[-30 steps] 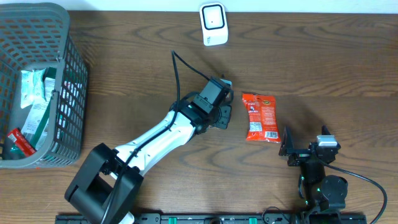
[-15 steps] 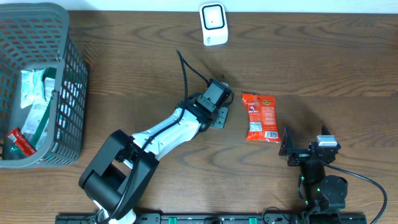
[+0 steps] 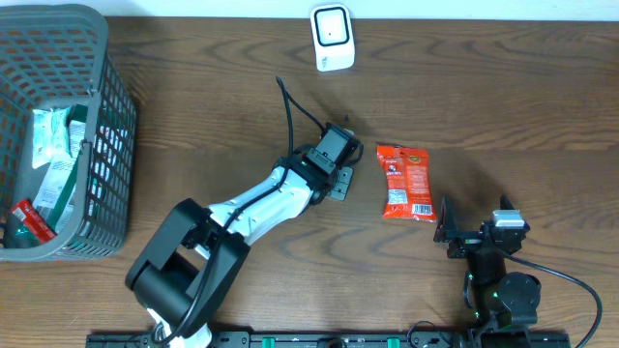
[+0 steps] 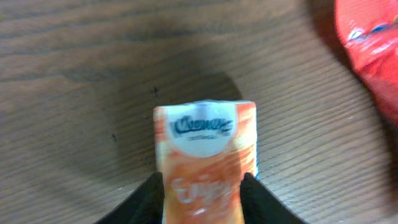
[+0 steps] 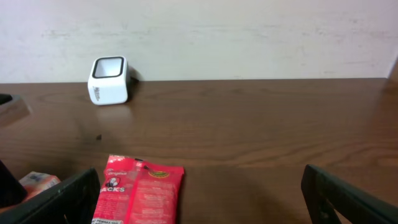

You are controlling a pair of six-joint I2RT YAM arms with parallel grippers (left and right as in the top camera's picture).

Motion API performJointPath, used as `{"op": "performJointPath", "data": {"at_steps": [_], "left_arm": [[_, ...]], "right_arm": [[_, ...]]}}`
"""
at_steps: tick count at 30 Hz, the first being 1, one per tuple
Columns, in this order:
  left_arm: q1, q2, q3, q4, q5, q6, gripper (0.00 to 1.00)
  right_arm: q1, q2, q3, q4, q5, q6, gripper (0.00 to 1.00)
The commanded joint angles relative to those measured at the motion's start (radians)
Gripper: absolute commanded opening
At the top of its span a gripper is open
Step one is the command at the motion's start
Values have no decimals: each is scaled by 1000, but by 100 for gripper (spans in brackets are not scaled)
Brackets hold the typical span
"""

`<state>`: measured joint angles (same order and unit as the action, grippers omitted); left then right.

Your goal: Scan the item barcode

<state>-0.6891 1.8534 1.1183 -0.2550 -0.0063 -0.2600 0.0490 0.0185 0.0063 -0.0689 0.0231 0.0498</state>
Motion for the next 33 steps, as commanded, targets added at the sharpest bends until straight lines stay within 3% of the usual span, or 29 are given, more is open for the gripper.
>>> {"op": "performJointPath", "data": {"at_steps": [1, 7, 20, 25, 33], "left_arm": [[4, -111, 40, 3, -13, 23, 48], [2, -158, 39, 9, 14, -30, 48], [-60, 6, 38, 48, 14, -29, 43], [-60, 23, 31, 43, -89, -29, 43], [-76, 23, 19, 45, -81, -29, 43]], "right_arm": [[-7, -4, -1, -3, 10, 17, 99], [-7, -4, -1, -3, 10, 17, 99], [-7, -4, -1, -3, 10, 17, 99], [-7, -4, -1, -3, 10, 16, 99], [-7, -4, -1, -3, 10, 17, 99]]}}
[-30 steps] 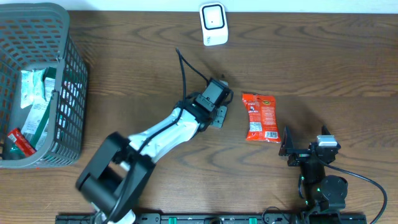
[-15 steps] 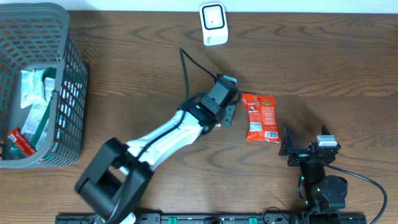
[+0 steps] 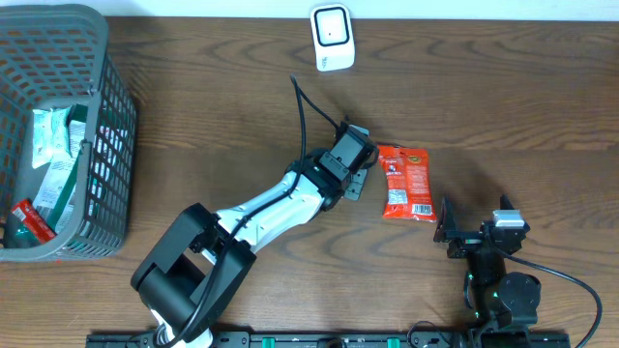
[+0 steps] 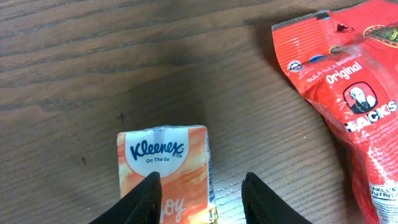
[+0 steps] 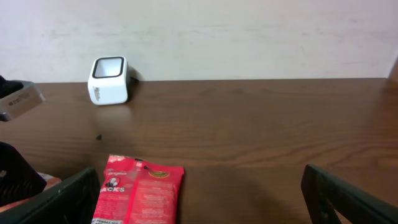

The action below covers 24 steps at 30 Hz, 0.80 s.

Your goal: Scan the item barcode

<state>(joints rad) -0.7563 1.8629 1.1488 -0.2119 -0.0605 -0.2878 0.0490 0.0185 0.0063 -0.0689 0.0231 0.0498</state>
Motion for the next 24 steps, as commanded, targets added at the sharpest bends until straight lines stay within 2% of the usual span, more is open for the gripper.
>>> {"op": "performJointPath", "data": {"at_steps": [1, 12, 18, 24], "left_arm": [[-9, 13, -12, 2, -27, -2, 43], [-32, 16, -21, 5, -27, -2, 43], [-32, 71, -21, 9, -113, -1, 43], [-34, 107, -21, 15, -116, 3, 43]], "right_arm": [[-7, -4, -1, -3, 10, 17, 99], [-7, -4, -1, -3, 10, 17, 99], [-7, -4, -1, -3, 10, 17, 99], [-7, -4, -1, -3, 10, 17, 99]]}}
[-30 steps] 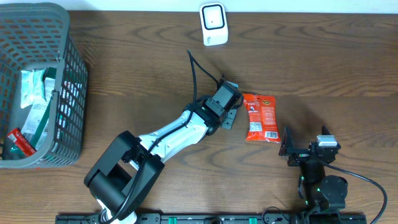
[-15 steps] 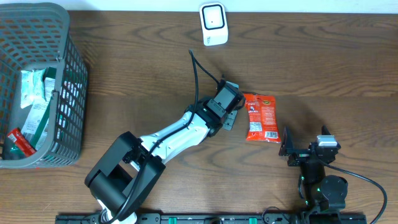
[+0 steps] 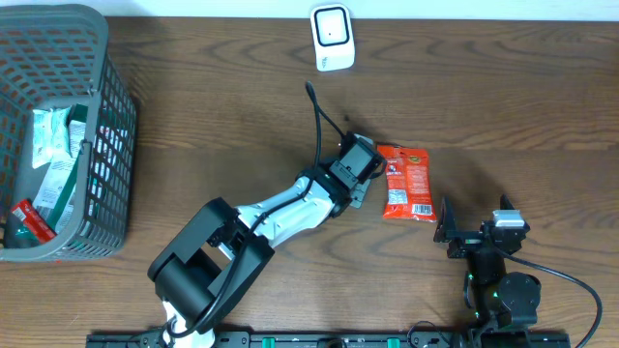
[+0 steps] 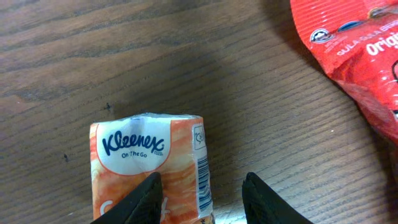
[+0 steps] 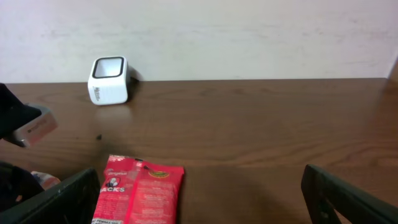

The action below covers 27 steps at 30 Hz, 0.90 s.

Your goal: Scan the item barcode

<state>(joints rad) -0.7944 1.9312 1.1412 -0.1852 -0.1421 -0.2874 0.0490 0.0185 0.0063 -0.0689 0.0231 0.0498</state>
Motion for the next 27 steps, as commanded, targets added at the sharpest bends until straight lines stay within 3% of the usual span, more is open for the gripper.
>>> {"op": "performJointPath", "data": {"at_steps": [1, 9, 14, 20, 27], "left_arm": [[5, 39, -14, -12, -35, 4, 43], [5, 26, -6, -11, -35, 25, 44], [5, -72, 26, -18, -35, 50, 55], [3, -97, 104, -172, -63, 51, 55], [-37, -45, 104, -188, -176, 55, 54]], "right_arm": [[-7, -4, -1, -3, 10, 16, 99], [-7, -4, -1, -3, 10, 17, 99], [-7, -4, -1, -3, 10, 17, 99], [-7, -4, -1, -3, 10, 17, 99], [-7, -4, -1, -3, 10, 17, 99]]}}
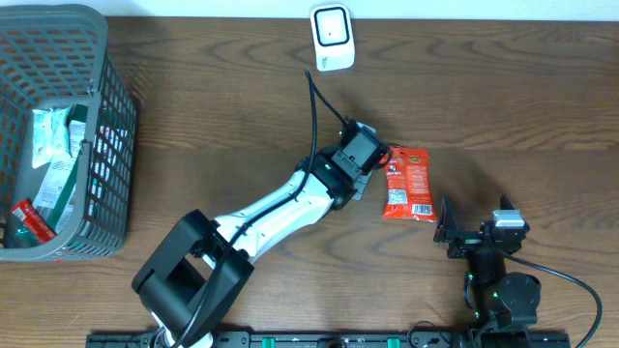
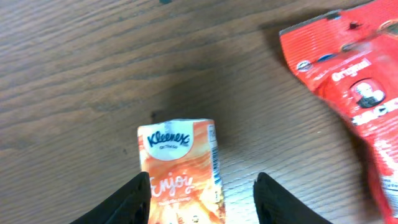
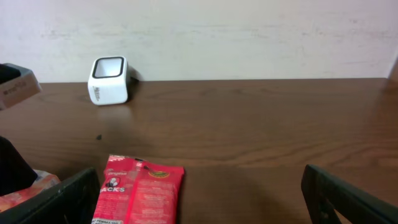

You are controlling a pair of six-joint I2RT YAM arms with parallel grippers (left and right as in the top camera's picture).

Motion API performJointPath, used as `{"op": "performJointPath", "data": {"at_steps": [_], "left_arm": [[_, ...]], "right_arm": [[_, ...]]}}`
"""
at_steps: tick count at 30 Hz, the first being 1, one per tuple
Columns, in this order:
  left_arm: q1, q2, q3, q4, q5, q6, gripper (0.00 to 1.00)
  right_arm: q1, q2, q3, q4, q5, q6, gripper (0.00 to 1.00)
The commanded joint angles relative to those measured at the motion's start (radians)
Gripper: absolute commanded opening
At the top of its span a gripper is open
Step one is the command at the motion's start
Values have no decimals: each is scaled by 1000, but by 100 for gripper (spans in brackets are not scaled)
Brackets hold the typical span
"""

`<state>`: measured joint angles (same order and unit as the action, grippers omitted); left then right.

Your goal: Scan the item barcode

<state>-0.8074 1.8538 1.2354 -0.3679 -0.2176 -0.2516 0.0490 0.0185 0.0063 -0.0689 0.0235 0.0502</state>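
Note:
An orange Kleenex tissue pack (image 2: pixel 182 169) lies on the wood table between the fingers of my left gripper (image 2: pixel 200 182). The pack touches the left finger, and a gap shows on its right side, so the jaws are open. From overhead the left gripper (image 1: pixel 364 160) hides the pack. Its orange corner (image 3: pixel 17 191) peeks in at the right wrist view's lower left. A white barcode scanner (image 1: pixel 332 37) stands at the table's far edge. My right gripper (image 3: pixel 200 177) rests open at the near right, pointing at the scanner (image 3: pixel 109 80).
A red snack packet (image 1: pixel 406 182) lies just right of the left gripper, and also shows in the wrist views (image 2: pixel 351 93) (image 3: pixel 140 190). A grey basket (image 1: pixel 97 145) with several packets stands at the far left. A pale wall runs behind the table.
My left jaws stand wider apart, with a gap beside the tissue pack. The wrist camera is farther from the pack, which looks smaller. The right arm has not moved.
At first my left gripper was shut on the tissue pack, left of the red packet. It then stood closer to the red packet, with the pack off to the left between the fingers. Now the jaws are open around the pack on the table.

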Motion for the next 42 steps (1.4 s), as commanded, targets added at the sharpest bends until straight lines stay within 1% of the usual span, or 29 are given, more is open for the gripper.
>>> {"op": "performJointPath", "data": {"at_steps": [1, 3, 7, 10, 12, 19, 24, 25, 27, 29, 30, 33, 37, 40, 42], "left_arm": [[-31, 39, 10, -5, -123, 19, 54], [-42, 59, 10, 7, -158, 19, 53], [-64, 93, 10, 25, -173, 19, 43], [-74, 116, 10, 39, -242, 18, 43], [-75, 129, 10, 54, -263, 19, 43], [-75, 202, 10, 95, -266, 19, 43], [-75, 232, 10, 93, -266, 19, 43], [-75, 232, 10, 90, -266, 19, 38], [-75, 227, 10, 87, -266, 19, 23], [-75, 221, 10, 85, -267, 19, 13], [-75, 217, 10, 85, -267, 19, 11], [-75, 185, 10, 85, -267, 19, 7], [-75, 88, 11, 85, -266, 15, 7], [-75, 19, 11, 81, -258, -35, 7], [-73, -27, 11, 78, -208, -64, 7]], "right_arm": [[-7, -4, -1, -3, 9, 16, 99], [-7, -4, -1, -3, 10, 16, 99], [-7, -4, -1, -3, 10, 16, 99], [-7, -4, -1, -3, 10, 16, 99], [-7, -4, -1, -3, 10, 16, 99], [-7, -4, -1, -3, 10, 16, 99], [-7, -4, -1, -3, 10, 16, 99], [-7, -4, -1, -3, 10, 16, 99], [-7, -4, -1, -3, 10, 16, 99], [-7, -4, -1, -3, 10, 16, 99], [-7, -4, -1, -3, 10, 16, 99], [-7, -4, -1, -3, 10, 16, 99], [-7, -4, -1, -3, 10, 16, 99], [-7, -4, -1, -3, 9, 16, 99], [-7, -4, -1, -3, 10, 16, 99]]}}
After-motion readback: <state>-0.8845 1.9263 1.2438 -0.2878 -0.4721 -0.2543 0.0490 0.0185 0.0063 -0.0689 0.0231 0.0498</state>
